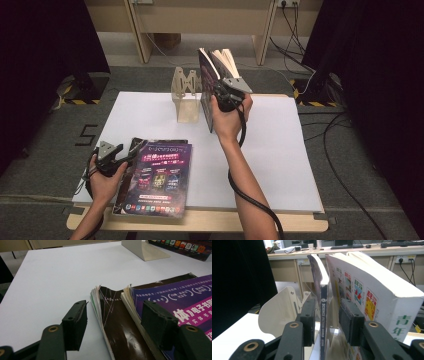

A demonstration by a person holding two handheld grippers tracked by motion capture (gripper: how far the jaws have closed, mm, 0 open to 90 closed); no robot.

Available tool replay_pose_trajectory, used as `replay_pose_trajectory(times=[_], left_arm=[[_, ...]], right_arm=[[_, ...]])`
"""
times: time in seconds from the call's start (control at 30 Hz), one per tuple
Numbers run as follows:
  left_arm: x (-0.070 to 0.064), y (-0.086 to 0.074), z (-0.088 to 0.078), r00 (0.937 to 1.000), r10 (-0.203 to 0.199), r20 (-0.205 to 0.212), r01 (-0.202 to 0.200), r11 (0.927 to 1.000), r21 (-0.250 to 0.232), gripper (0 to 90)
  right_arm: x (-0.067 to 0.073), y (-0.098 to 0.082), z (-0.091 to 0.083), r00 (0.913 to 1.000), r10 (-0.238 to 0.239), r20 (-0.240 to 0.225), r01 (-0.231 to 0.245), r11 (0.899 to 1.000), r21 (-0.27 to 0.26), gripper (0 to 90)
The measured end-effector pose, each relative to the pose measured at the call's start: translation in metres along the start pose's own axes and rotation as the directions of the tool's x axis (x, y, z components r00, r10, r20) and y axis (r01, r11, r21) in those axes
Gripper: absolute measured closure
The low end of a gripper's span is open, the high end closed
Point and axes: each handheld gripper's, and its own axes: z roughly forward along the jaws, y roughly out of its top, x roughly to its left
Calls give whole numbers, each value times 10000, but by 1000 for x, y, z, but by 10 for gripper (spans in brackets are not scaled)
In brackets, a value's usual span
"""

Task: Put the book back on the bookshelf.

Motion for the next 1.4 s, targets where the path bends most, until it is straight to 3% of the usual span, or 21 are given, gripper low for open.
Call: replay_pose_trajectory(times=[0.43, 1.4], left_arm=[[1, 0, 0, 9999, -88, -117, 88, 10000, -25, 350], [0, 1, 2, 9999, -107, -63, 108, 9998, 161, 353]], right_arm=[[-3, -4, -14, 9998, -83, -159, 87, 9997, 234, 609], [-12, -37, -31, 9986, 114, -517, -50, 9924, 1225, 585]])
